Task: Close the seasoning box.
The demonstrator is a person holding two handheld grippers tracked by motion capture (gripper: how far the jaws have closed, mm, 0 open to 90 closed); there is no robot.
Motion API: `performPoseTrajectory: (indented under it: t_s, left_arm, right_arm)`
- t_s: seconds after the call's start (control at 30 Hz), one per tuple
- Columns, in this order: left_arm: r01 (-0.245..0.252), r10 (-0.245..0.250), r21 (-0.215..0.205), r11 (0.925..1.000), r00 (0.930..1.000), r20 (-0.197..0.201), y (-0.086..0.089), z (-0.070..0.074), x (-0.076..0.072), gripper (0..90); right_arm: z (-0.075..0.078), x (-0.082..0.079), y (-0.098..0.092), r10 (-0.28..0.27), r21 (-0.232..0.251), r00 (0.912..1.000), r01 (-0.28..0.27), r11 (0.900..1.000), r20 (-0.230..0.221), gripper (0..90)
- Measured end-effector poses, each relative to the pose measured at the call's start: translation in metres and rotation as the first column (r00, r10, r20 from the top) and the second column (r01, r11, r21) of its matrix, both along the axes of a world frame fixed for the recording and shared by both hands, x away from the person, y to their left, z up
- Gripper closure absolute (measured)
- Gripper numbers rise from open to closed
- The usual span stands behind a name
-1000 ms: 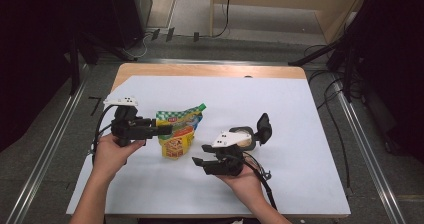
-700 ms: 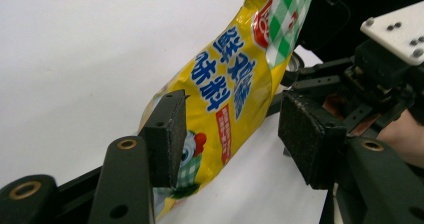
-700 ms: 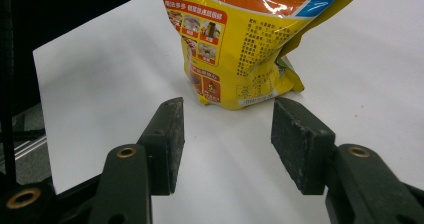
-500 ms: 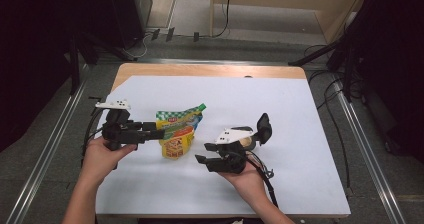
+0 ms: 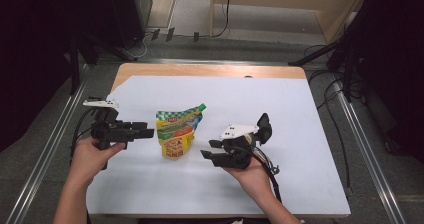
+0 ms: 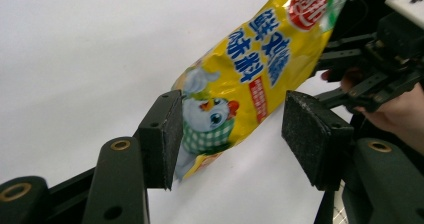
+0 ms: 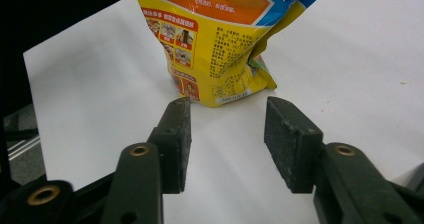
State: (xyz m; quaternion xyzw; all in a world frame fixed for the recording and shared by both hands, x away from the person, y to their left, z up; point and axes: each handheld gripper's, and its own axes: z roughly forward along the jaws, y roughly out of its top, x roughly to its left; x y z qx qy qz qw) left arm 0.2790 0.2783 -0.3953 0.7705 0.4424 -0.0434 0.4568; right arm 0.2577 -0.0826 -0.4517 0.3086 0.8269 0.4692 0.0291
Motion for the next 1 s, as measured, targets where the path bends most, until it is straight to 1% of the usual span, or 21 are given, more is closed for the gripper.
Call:
performPoseTrajectory:
  t_s: [0.07,0.17,0.27,0.33,0.43,0.53,0.63,0.77,0.87,1.0]
  left_arm:
    - [-0.007,0.007,0.004,1.0000,1.0000,0.004,0.002,-0.001,0.000,42.7]
    - [-0.022,0.022,0.009,0.9997,0.9997,0.005,0.006,-0.003,0.001,42.4]
    - [-0.048,0.048,0.034,0.9983,0.9988,0.011,0.006,-0.005,0.003,43.1]
    - [-0.059,0.058,0.034,0.9977,0.9982,0.015,0.007,-0.006,0.004,43.1]
    - [-0.069,0.068,0.036,0.9970,0.9975,0.020,0.007,-0.008,0.005,43.1]
    - [-0.079,0.078,0.038,0.9962,0.9968,0.014,0.008,-0.010,0.006,42.5]
    - [-0.085,0.085,0.038,0.9956,0.9963,0.008,0.008,-0.012,0.008,41.7]
    - [-0.088,0.088,0.057,0.9946,0.9962,0.002,0.006,-0.014,0.010,41.2]
    - [-0.084,0.084,0.063,0.9944,0.9965,0.004,0.005,-0.015,0.011,41.4]
    - [-0.078,0.078,0.063,0.9949,0.9970,0.003,0.003,-0.016,0.012,41.4]
  right_arm:
    - [0.003,0.001,-0.002,0.002,0.005,0.9999,-0.002,1.000,-0.015,57.7]
    - [0.010,0.001,-0.006,0.007,0.019,1.0000,-0.006,1.000,-0.005,62.4]
    - [0.018,0.001,-0.012,0.005,0.031,0.9999,-0.005,1.000,-0.012,68.0]
    - [0.022,0.002,-0.016,0.006,0.034,0.9999,-0.005,0.999,-0.015,71.5]
    - [0.030,0.003,-0.024,-0.002,0.040,0.9998,0.003,0.999,-0.021,74.2]
    - [0.037,0.005,-0.032,-0.007,0.038,0.9991,0.008,0.999,-0.041,76.8]
    - [0.043,0.008,-0.042,-0.016,0.037,0.9987,0.017,0.999,-0.048,81.2]
    - [0.050,0.012,-0.056,-0.039,0.046,0.9966,0.043,0.998,-0.073,89.3]
    - [0.056,0.013,-0.065,-0.057,0.044,0.9965,0.060,0.997,-0.062,90.0]
    - [0.063,0.015,-0.076,-0.079,0.023,0.9961,0.080,0.997,-0.040,90.0]
